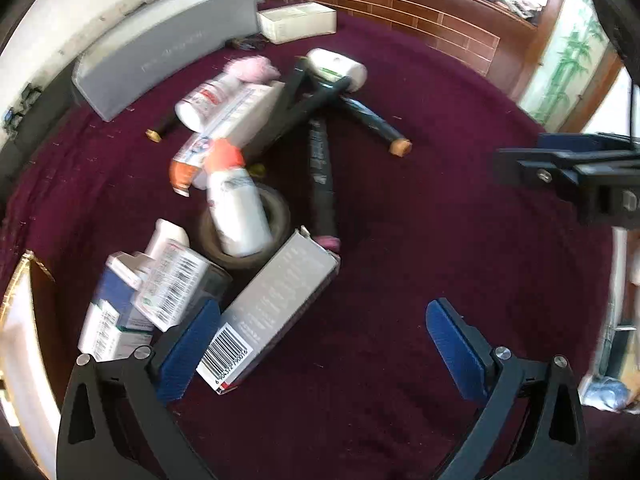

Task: Organize objects
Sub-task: 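Move the left gripper toward the grey printed medicine box, then grasp the grey box with the left gripper while the right gripper grasps a black marker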

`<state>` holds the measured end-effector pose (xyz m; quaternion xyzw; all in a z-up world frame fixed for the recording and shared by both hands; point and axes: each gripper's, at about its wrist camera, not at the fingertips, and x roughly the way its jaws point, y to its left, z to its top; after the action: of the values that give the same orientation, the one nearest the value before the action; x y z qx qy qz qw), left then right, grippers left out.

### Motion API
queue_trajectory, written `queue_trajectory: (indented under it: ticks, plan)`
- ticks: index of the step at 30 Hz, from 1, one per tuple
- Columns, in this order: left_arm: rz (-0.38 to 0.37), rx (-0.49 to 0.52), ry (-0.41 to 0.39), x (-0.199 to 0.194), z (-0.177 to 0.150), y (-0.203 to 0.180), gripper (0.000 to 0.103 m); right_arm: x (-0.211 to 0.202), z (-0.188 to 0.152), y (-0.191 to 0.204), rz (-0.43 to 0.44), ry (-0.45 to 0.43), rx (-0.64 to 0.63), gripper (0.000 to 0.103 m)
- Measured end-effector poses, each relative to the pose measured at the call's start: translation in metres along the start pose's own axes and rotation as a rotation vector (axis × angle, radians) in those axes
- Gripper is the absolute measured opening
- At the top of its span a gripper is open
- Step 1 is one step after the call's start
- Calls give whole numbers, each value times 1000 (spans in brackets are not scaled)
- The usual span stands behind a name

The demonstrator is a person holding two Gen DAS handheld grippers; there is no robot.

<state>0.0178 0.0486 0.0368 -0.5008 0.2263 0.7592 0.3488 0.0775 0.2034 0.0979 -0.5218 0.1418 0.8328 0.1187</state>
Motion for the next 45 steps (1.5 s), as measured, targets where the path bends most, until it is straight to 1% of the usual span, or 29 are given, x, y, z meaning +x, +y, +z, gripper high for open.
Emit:
queue_trajectory:
  ticks: [1, 2, 3, 4, 7, 8, 9, 11, 13, 14, 15, 19, 24, 25, 26, 27, 28, 29, 30, 31, 33, 36, 38, 40, 42, 43, 44, 45]
  plan:
    - [-68, -19, 4, -5, -2, 0, 100, 0, 1, 0, 1, 0, 3, 88]
    - [-121, -37, 8, -9, -3, 1, 99, -1, 3, -1, 3, 1, 10, 88]
    - [-147, -46, 10, -13, -4, 2, 99, -1, 5, -2, 11, 6, 19, 88]
    - [-149, -50, 10, -13, -6, 2, 99, 0, 6, -4, 17, 9, 23, 88]
    - [-76, -35, 10, -5, -3, -2, 99, 0, 9, -5, 25, 8, 39, 88]
    - [-71, -43, 18, 0, 0, 2, 99, 0, 9, -5, 26, 9, 37, 88]
    - [-86, -64, 43, 7, 1, 4, 100, 1, 9, -4, 25, 9, 35, 88]
    - [-82, -78, 87, 21, 2, 5, 101, 0, 10, -2, 24, 6, 30, 88]
    - [-33, -19, 66, 26, 2, -6, 101, -1, 10, -1, 22, 5, 26, 88]
    - [14, 25, 67, 30, 2, -14, 101, -1, 10, -1, 21, 6, 23, 88]
    - [11, 32, 53, 29, 3, -15, 101, -1, 10, 0, 20, 6, 22, 88]
    - [12, 10, 50, 30, 9, -13, 101, -4, 11, -1, 19, 0, 23, 88]
    - [44, -81, 42, 31, 17, -12, 101, -8, 16, 3, 35, -7, 25, 88]
    - [45, -91, 44, 30, 17, -12, 99, -9, 18, 6, 37, -11, 21, 88]
    - [36, -98, 43, 27, 16, -12, 91, -10, 20, 8, 40, -14, 18, 88]
    - [12, -107, 33, 21, 13, -11, 82, -11, 21, 10, 43, -14, 14, 88]
    - [-11, -119, 28, 14, 11, -7, 57, -12, 23, 13, 46, -16, 5, 88]
    - [-34, -136, 29, 9, 9, -2, 26, -13, 25, 16, 50, -18, -6, 88]
    - [-89, -189, 42, 3, 5, 10, 23, -13, 27, 19, 56, -20, -18, 88]
    - [-100, -213, 36, -1, 2, 16, 22, -12, 29, 23, 65, -18, -28, 88]
    - [-100, -261, 15, -11, -6, 31, 22, -8, 33, 30, 106, 1, -33, 88]
    - [-162, -354, -21, -25, -20, 51, 23, -1, 40, 43, 138, 16, -47, 87]
    - [-164, -382, -45, -33, -27, 57, 23, 9, 47, 60, 165, 37, -78, 85]
    - [-172, -411, -68, -51, -45, 60, 23, 21, 51, 72, 165, 60, -95, 77]
    - [-173, -437, -93, -61, -48, 63, 23, 40, 56, 90, 137, 97, -125, 63]
    - [-174, -445, -102, -60, -41, 58, 23, 48, 57, 95, 125, 114, -132, 59]
    - [-171, -451, -112, -67, -46, 59, 23, 60, 58, 104, 96, 138, -143, 53]
    - [-168, -457, -122, -71, -48, 61, 23, 68, 59, 108, 73, 151, -149, 50]
